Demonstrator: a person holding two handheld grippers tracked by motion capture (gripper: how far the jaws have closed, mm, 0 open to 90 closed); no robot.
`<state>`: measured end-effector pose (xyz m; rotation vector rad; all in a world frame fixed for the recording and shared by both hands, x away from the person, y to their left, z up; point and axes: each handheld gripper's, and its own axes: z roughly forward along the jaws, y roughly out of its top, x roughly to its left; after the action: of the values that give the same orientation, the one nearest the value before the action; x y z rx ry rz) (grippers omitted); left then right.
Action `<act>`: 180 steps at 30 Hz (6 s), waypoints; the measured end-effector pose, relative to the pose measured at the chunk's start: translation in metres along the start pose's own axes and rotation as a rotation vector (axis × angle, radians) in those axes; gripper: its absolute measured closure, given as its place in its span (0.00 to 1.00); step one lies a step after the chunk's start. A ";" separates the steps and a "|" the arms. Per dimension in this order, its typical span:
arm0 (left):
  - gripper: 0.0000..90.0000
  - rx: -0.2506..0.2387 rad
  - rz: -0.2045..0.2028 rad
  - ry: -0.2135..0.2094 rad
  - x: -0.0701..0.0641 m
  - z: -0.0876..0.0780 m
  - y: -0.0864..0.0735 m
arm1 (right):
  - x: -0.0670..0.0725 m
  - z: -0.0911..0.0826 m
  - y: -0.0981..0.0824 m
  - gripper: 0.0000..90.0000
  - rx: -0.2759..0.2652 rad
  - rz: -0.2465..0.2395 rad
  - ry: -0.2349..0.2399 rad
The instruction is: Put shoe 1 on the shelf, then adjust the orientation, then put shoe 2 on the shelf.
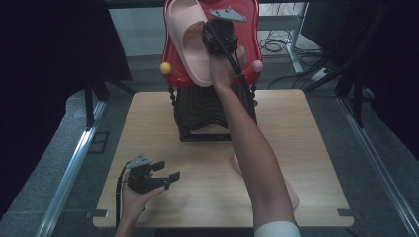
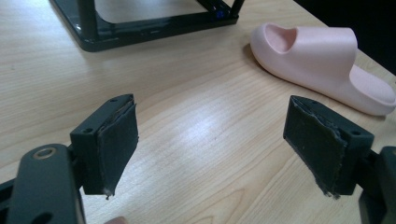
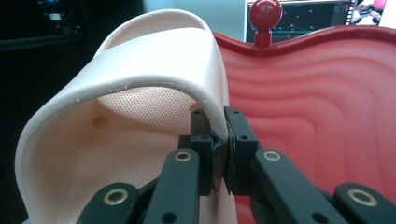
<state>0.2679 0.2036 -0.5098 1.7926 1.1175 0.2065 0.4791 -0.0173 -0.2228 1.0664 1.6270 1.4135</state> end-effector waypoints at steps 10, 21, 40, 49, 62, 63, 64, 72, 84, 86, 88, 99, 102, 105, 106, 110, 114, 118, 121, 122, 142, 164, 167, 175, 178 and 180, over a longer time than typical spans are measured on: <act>0.20 0.000 0.029 0.032 -0.002 0.000 0.001 | 0.009 0.028 0.018 0.93 0.013 -0.016 -0.056; 0.20 -0.015 0.023 0.026 -0.001 -0.002 0.001 | 0.005 0.046 0.015 0.91 0.054 0.026 -0.073; 0.20 -0.032 0.021 0.018 -0.003 -0.005 0.003 | 0.001 -0.010 0.003 0.62 0.050 -0.033 0.071; 0.21 -0.057 0.041 0.018 -0.008 -0.008 0.005 | -0.010 -0.075 -0.021 0.63 0.031 -0.077 0.204; 0.21 -0.077 0.020 0.035 0.000 -0.016 0.005 | -0.047 -0.147 -0.098 0.63 0.080 -0.132 0.371; 0.21 -0.075 0.020 0.035 0.000 -0.016 0.005 | -0.051 -0.154 -0.109 0.63 0.086 -0.129 0.378; 0.21 -0.076 0.018 0.035 0.000 -0.016 0.005 | -0.055 -0.159 -0.118 0.63 0.093 -0.128 0.386; 0.21 -0.063 0.016 0.035 -0.001 -0.012 0.005 | -0.081 -0.189 -0.175 0.63 0.145 -0.099 0.392; 0.21 -0.061 0.019 0.045 -0.002 -0.011 0.005 | -0.122 -0.211 -0.243 0.67 0.265 -0.082 0.342; 0.21 -0.062 0.023 0.045 -0.002 -0.012 0.005 | -0.133 -0.216 -0.251 0.73 0.287 -0.086 0.314; 0.21 -0.064 0.020 0.047 -0.002 -0.012 0.005 | -0.143 -0.220 -0.258 0.78 0.315 -0.086 0.293; 0.21 -0.060 0.023 0.047 -0.003 -0.011 0.005 | -0.192 -0.249 -0.304 1.00 0.473 -0.104 0.136; 0.21 -0.060 0.023 0.044 -0.003 -0.011 0.005 | -0.200 -0.254 -0.316 1.00 0.527 -0.099 0.127; 0.21 -0.059 0.024 0.043 -0.003 -0.011 0.005 | -0.198 -0.258 -0.329 1.00 0.575 -0.121 0.132; 0.21 -0.060 0.026 0.040 -0.003 -0.011 0.005 | -0.196 -0.259 -0.332 1.00 0.588 -0.131 0.132; 0.21 -0.065 0.028 0.036 -0.003 -0.011 0.005 | -0.188 -0.265 -0.342 1.00 0.622 -0.161 0.147; 0.21 -0.063 0.028 0.036 -0.003 -0.011 0.005 | -0.176 -0.271 -0.345 1.00 0.635 -0.167 0.210; 0.21 -0.061 0.028 0.035 -0.003 -0.010 0.005 | -0.156 -0.274 -0.348 1.00 0.647 -0.174 0.286; 0.21 -0.059 0.027 0.036 -0.004 -0.009 0.005 | -0.139 -0.272 -0.349 1.00 0.647 -0.184 0.341; 0.21 -0.056 0.026 0.035 -0.004 -0.008 0.005 | -0.134 -0.269 -0.350 1.00 0.647 -0.186 0.359; 0.22 -0.045 0.034 0.030 -0.008 -0.006 0.004 | -0.106 -0.250 -0.344 0.95 0.588 -0.161 0.402; 0.41 0.070 0.142 -0.065 -0.082 0.107 0.049 | -0.176 -0.252 -0.346 0.55 0.517 0.025 0.269; 0.45 0.086 0.142 -0.068 -0.090 0.129 0.055 | -0.179 -0.252 -0.344 0.55 0.505 0.036 0.262; 0.57 0.133 0.154 -0.080 -0.102 0.171 0.058 | -0.184 -0.256 -0.345 0.54 0.495 0.052 0.237; 0.60 0.154 0.153 -0.074 -0.104 0.181 0.058 | -0.185 -0.256 -0.345 0.54 0.493 0.055 0.229; 0.62 0.167 0.147 -0.062 -0.102 0.186 0.057 | -0.184 -0.256 -0.345 0.54 0.496 0.053 0.227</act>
<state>0.3508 0.0007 -0.5259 2.0186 0.9841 0.1467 0.2760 -0.3068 -0.5288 1.2613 2.2032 1.2260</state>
